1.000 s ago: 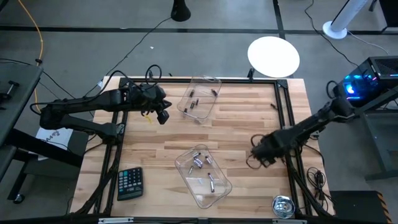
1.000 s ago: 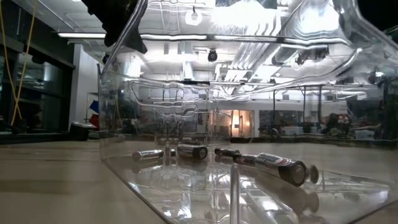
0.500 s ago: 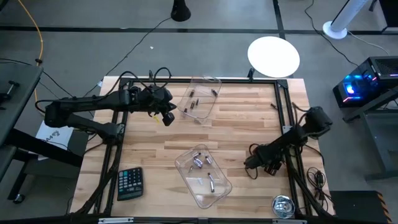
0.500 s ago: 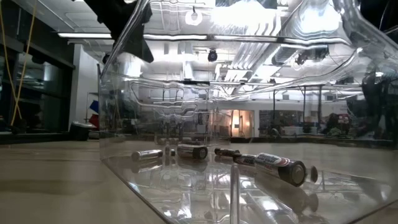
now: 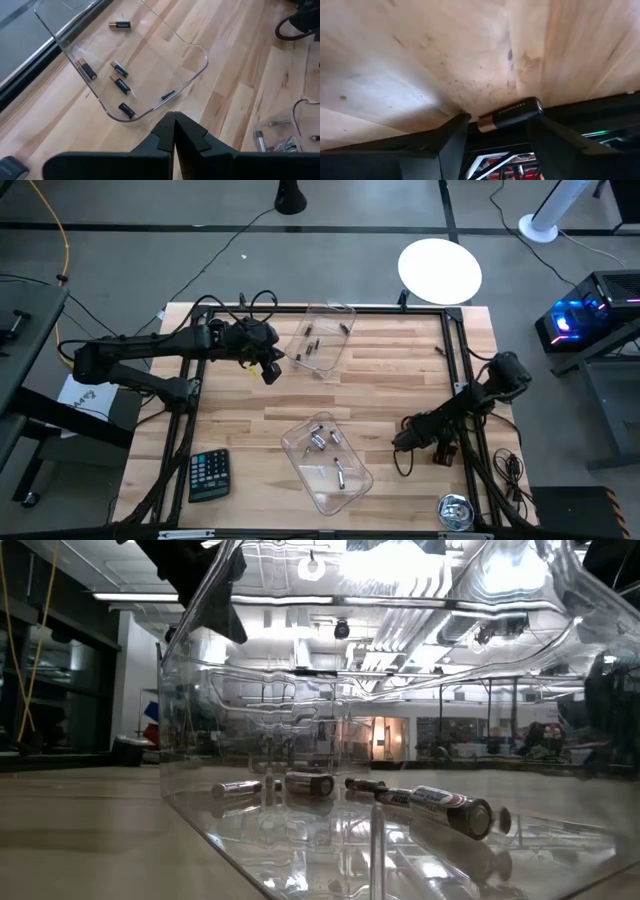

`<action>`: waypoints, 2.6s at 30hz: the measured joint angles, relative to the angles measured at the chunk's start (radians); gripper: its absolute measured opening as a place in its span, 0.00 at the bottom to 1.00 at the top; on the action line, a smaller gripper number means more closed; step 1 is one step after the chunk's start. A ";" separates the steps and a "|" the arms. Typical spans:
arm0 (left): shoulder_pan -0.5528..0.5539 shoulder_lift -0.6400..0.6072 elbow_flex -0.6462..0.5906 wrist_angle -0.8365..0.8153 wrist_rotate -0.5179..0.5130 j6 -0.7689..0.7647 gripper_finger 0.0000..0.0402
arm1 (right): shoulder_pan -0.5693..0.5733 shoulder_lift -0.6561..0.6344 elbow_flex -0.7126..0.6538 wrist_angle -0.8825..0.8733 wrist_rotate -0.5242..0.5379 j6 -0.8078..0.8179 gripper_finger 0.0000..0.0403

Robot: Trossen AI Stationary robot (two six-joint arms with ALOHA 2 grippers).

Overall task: Sort batteries
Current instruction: Put the black battery into the top transparent bin

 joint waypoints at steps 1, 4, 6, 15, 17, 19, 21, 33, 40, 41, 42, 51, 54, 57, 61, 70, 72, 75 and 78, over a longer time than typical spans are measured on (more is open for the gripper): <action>0.000 0.000 0.000 0.000 0.000 -0.007 0.00 | -0.007 0.000 -0.005 0.002 0.002 0.002 0.50; 0.000 0.000 0.000 -0.002 0.000 -0.022 0.00 | -0.024 0.000 -0.003 0.006 -0.006 0.011 0.46; 0.000 0.000 0.000 -0.002 0.000 -0.022 0.00 | -0.029 0.002 0.017 -0.001 0.006 -0.004 0.44; 0.000 -0.023 0.006 -0.012 0.000 -0.024 0.00 | -0.121 -0.001 0.207 0.007 0.233 -0.055 0.19; 0.000 -0.048 0.026 -0.007 0.000 -0.015 0.00 | -0.161 0.000 0.254 0.042 0.293 -0.081 0.08; 0.000 -0.079 0.049 -0.004 -0.005 0.007 0.00 | -0.202 0.003 0.299 0.071 0.335 -0.107 0.02; 0.000 -0.110 0.065 -0.001 -0.010 0.026 0.00 | -0.235 0.004 0.349 0.128 0.395 -0.099 0.05; 0.000 -0.205 0.078 -0.005 -0.061 0.032 0.00 | -0.092 -0.070 0.309 0.002 0.282 0.174 0.44; 0.000 -0.204 0.078 -0.005 -0.061 0.031 0.00 | 0.025 -0.072 0.207 -0.009 0.092 0.272 0.59; 0.000 -0.204 0.078 -0.005 -0.061 0.031 0.00 | 0.037 -0.072 0.196 -0.023 0.072 0.280 0.59; 0.000 -0.204 0.078 -0.004 -0.061 0.031 0.00 | 0.046 -0.072 0.189 -0.030 0.055 0.283 0.59; 0.000 -0.203 0.077 -0.001 -0.061 0.030 0.00 | 0.080 -0.157 0.136 -0.057 0.034 0.301 0.60; 0.000 -0.204 0.077 -0.002 -0.061 0.025 0.00 | 0.103 -0.164 0.054 0.021 -0.038 0.330 0.60; 0.000 -0.203 0.077 -0.002 -0.061 0.007 0.00 | 0.114 -0.168 -0.015 0.142 -0.099 0.381 0.60; 0.000 -0.203 0.077 -0.002 -0.061 0.003 0.00 | 0.109 -0.170 -0.035 0.203 -0.111 0.402 0.57; 0.000 -0.202 0.077 -0.003 -0.061 0.003 0.00 | 0.031 -0.165 0.053 0.196 0.046 0.353 0.04; 0.000 -0.202 0.077 -0.003 -0.061 0.003 0.00 | -0.014 -0.164 0.091 0.187 0.117 0.327 0.04; 0.000 -0.202 0.077 -0.003 -0.061 0.004 0.00 | -0.092 -0.162 0.170 0.185 0.320 0.243 0.01; 0.000 -0.202 0.077 -0.004 -0.061 0.011 0.00 | -0.179 -0.161 0.253 0.191 0.477 0.179 0.00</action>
